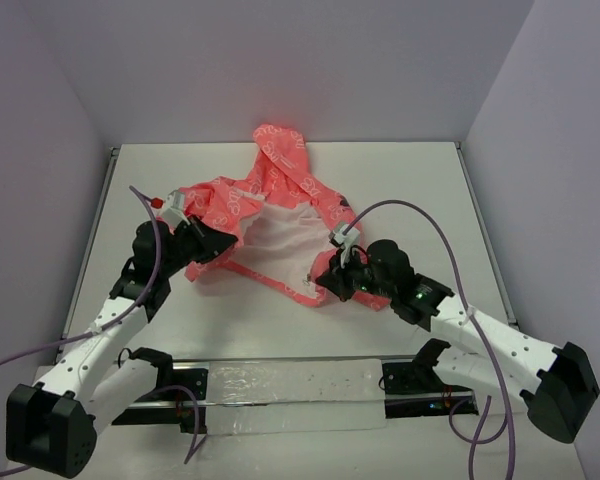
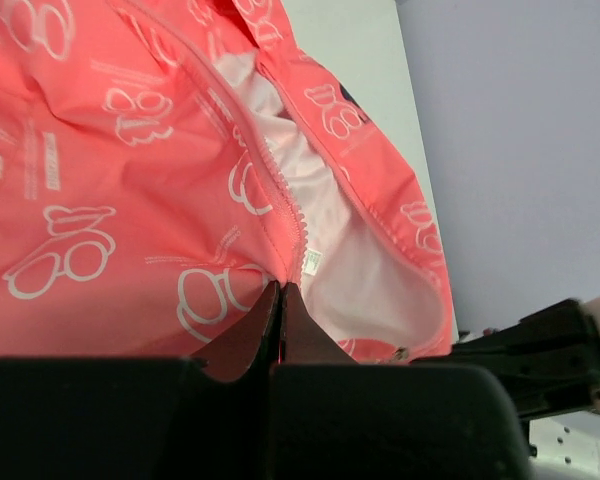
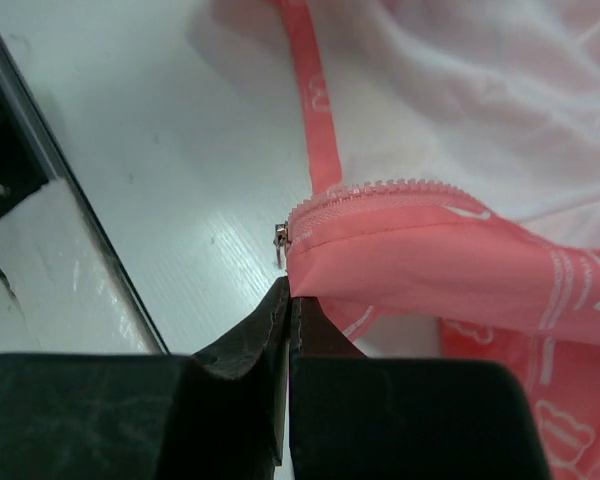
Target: Zip up the jacket
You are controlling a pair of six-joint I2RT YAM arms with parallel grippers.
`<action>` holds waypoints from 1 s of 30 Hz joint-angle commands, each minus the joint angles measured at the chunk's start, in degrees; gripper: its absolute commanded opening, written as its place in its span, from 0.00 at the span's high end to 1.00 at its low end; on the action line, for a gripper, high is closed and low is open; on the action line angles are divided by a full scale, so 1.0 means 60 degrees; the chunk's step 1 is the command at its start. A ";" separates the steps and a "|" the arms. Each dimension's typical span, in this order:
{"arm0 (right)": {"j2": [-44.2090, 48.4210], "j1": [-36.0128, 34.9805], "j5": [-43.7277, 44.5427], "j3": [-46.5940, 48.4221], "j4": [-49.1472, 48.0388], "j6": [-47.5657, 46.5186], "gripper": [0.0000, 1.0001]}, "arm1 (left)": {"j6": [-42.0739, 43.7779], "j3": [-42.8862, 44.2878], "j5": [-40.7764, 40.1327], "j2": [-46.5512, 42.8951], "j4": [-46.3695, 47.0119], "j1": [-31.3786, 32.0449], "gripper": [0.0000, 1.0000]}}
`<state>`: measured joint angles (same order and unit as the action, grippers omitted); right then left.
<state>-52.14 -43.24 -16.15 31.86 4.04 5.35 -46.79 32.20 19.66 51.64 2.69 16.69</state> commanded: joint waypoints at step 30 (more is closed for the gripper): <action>-0.0668 0.0103 -0.4263 0.1743 0.0220 -0.1430 1.00 | 0.2574 -0.3412 -0.3823 -0.0919 0.9430 0.5831 1.00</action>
<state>-55.46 -43.06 -38.36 39.61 3.10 -2.31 -34.22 11.59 -3.25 46.61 49.43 51.33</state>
